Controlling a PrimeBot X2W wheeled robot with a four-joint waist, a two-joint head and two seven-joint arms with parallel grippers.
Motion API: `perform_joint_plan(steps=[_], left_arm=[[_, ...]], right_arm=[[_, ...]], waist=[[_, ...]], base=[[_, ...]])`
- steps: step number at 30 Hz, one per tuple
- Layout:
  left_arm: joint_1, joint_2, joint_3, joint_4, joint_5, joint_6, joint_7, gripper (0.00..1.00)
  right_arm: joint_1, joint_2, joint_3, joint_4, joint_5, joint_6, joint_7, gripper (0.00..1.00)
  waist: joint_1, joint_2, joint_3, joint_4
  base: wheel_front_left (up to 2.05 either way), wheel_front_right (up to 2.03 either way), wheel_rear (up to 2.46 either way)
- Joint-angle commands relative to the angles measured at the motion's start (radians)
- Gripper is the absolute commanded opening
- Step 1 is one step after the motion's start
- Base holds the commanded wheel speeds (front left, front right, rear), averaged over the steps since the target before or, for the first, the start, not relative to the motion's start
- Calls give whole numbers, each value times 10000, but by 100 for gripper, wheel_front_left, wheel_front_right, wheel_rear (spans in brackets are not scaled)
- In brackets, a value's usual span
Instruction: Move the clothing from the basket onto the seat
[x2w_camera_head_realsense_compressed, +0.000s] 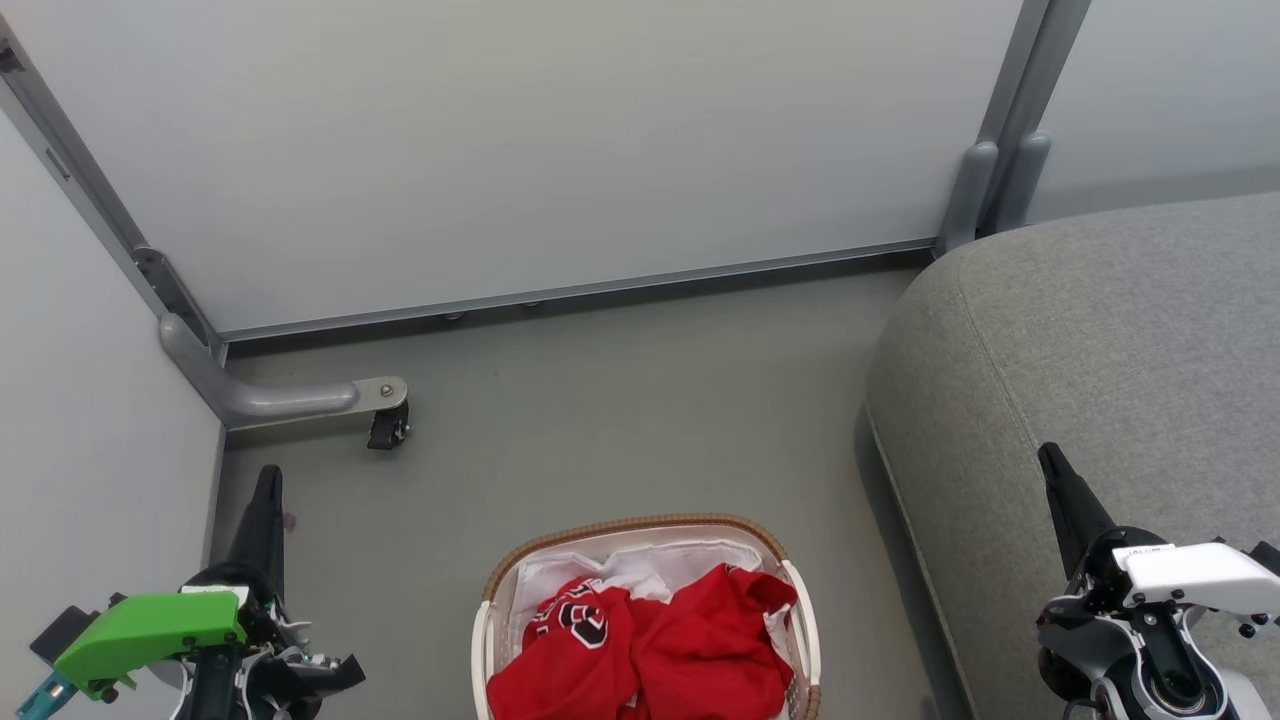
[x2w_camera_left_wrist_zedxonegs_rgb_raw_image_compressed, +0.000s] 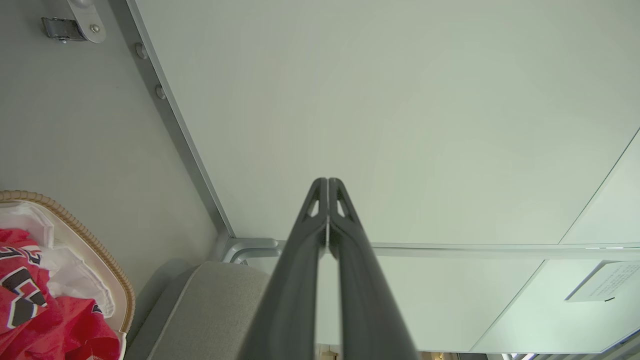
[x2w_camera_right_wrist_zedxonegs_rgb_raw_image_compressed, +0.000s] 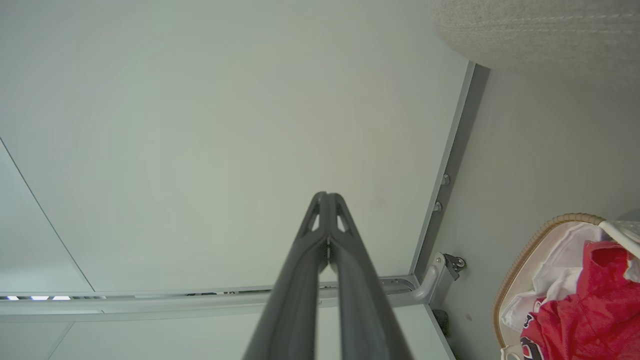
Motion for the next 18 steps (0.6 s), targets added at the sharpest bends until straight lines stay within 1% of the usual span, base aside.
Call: perform_joint_plan(steps=[1, 18], left_arm=[[-91, 56, 7, -14, -33, -64, 22, 0], [-91, 56, 7, -14, -33, -64, 22, 0]], right_arm=[[111, -56, -16, -32, 36, 4, 5, 0], [111, -57, -16, -32, 36, 4, 5, 0]], waist=[[0, 0, 0, 0], [0, 0, 0, 0]], base=[[0, 0, 0], [0, 0, 0]])
